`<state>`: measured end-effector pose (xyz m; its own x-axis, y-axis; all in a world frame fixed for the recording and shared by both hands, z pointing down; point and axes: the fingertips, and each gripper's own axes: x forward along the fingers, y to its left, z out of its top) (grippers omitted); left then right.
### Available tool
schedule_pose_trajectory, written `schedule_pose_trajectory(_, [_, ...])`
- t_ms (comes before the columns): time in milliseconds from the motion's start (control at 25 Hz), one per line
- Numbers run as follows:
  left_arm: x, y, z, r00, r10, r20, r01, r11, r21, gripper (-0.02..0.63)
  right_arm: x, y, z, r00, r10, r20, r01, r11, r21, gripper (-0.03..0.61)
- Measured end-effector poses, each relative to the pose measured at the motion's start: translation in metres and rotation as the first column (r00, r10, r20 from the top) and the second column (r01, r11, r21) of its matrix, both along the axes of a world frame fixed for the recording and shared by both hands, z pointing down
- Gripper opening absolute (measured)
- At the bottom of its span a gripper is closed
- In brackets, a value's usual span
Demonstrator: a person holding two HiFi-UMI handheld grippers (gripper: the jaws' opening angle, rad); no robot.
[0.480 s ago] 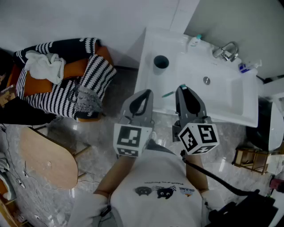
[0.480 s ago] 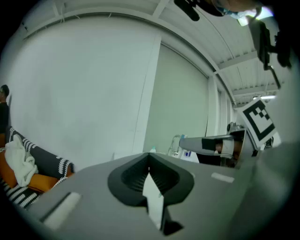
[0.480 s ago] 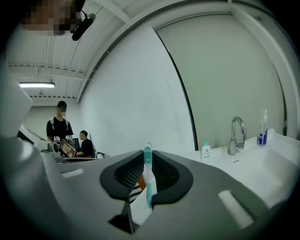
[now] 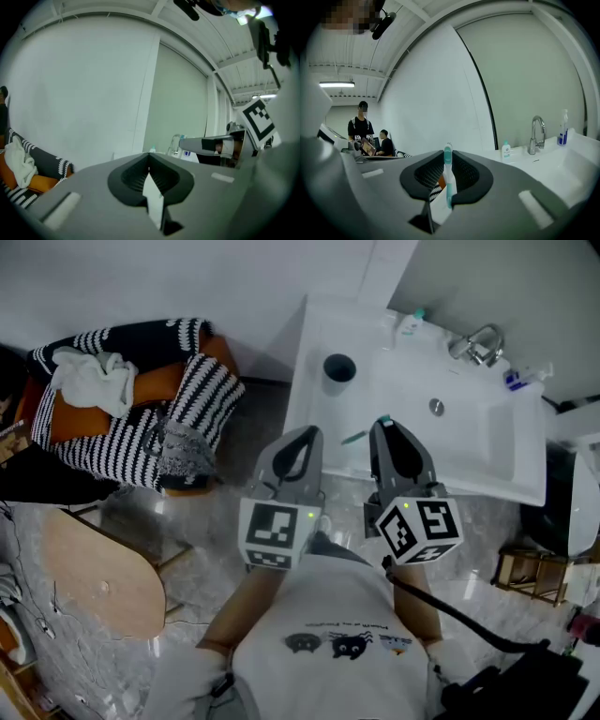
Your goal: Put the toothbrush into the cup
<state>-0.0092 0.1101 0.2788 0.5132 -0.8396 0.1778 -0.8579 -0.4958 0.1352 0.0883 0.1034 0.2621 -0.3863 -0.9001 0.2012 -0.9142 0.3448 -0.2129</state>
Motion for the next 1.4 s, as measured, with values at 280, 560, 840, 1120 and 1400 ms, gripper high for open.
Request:
schedule_pose_trajectory(280, [-0.003, -0.001, 0.002, 1.000, 0.002, -0.003, -0.002, 1.000, -0.001, 0.000, -0.001, -0.002, -0.001, 1.000, 0.007, 0.019, -0.007, 1.000, 0.010, 0.054])
schedule_pose_trajectory(560, [-0.009, -0.010, 0.000, 1.000, 0.020, -0.021, -0.020, 1.000, 0.000, 0.000, -0.002, -0.014, -0.005, 0.999, 0.036, 0.024, -0.037, 0.999, 0.023, 0.054])
schedule_pose_trajectory(840, [-0.017, -0.022, 0.006, 0.998, 0.058, -0.033, -0.058, 0.998, -0.009, 0.000, -0.006, -0.024, -0.007, 0.995, 0.095, 0.033, -0.097, 0.994, 0.041, 0.054])
schedule_pose_trajectory(1120, [-0.017, -0.032, 0.008, 0.996, 0.078, -0.045, -0.079, 0.997, -0.018, 0.000, -0.001, -0.035, -0.009, 0.990, 0.130, 0.045, -0.132, 0.990, 0.052, 0.054])
schedule_pose_trajectory(1400, [-0.006, -0.052, 0.011, 0.997, 0.060, -0.044, -0.061, 0.998, -0.027, 0.000, 0.008, -0.060, -0.008, 0.993, 0.109, 0.045, -0.111, 0.992, 0.053, 0.054])
